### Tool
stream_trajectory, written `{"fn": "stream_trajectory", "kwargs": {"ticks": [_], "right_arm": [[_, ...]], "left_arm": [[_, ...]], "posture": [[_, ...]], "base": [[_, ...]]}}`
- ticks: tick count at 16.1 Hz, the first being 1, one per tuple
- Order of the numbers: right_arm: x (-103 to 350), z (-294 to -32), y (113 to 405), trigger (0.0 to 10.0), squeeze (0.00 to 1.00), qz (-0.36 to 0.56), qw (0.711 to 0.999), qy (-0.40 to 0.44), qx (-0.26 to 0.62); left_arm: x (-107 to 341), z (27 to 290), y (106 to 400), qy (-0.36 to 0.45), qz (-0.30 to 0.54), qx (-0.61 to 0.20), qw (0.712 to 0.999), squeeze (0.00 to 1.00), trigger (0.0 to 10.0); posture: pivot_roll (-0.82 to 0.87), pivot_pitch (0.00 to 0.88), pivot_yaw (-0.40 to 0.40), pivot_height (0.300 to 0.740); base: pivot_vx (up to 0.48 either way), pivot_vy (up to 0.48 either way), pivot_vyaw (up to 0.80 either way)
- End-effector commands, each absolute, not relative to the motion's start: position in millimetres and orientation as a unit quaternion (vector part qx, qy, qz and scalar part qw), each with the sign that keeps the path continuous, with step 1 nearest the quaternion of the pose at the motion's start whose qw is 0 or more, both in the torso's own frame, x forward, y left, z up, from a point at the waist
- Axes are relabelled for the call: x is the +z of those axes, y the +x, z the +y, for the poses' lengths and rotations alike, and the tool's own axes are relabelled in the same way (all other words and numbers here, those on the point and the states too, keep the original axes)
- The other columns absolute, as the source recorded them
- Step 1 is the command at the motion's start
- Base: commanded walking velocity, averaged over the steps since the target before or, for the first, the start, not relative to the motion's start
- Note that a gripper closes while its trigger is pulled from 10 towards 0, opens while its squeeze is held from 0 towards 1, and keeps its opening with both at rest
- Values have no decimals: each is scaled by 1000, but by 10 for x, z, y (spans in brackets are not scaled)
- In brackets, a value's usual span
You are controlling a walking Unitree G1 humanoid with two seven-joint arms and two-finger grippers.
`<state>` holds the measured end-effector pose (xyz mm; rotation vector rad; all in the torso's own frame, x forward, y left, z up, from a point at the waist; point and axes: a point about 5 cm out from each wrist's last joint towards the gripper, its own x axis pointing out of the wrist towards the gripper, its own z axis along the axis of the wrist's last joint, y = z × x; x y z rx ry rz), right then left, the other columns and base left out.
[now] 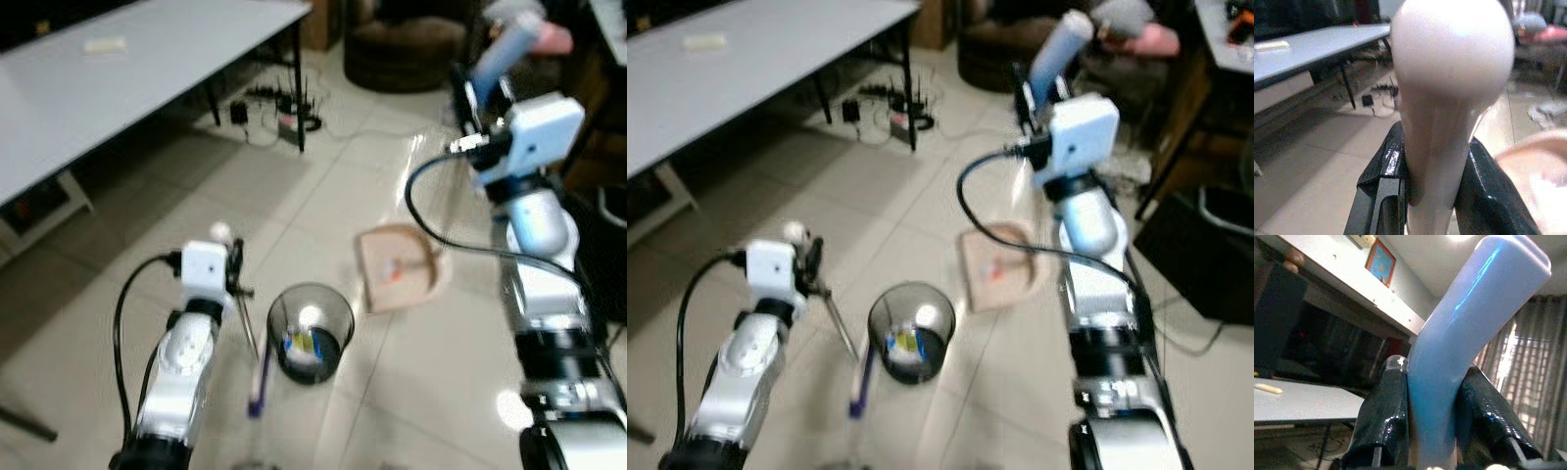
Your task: Sweep floor
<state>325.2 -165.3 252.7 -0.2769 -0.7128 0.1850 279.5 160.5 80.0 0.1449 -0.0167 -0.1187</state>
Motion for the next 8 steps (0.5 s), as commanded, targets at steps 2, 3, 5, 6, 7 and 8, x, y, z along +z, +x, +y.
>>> {"fn": "stream_trajectory", "kwargs": {"ticks": [2,3,5,6,7,8], "right_arm": [[2510,-1904,3171,10000,0,-338,929,-148,26],[2369,-2045,3166,10000,0,-296,944,-146,-9],[2077,-2245,3133,10000,0,-221,966,-116,-65],[1941,-2307,3094,10000,0,-191,970,-123,-86],[1754,-2352,3039,10000,0,-150,973,-145,-101],[1555,-2374,2989,10000,0,-108,975,-159,-114]], "left_arm": [[689,1631,2730,120,22,-102,987,0,10000],[636,1621,2686,127,36,-129,983,0,10000],[600,1611,2615,133,44,-156,978,0,10000],[593,1612,2596,134,46,-160,977,0,10000],[592,1612,2590,131,47,-160,977,0,10000],[593,1605,2586,130,46,-163,977,0,10000]], "posture": [[-1,40,36,740],[-1,43,35,740],[-2,50,36,740],[-4,54,35,740],[-4,59,35,740],[-6,63,37,740]], "base": [[0,0,0],[0,0,0],[0,0,0],[0,0,0],[0,-446,0],[0,-480,0]]}}
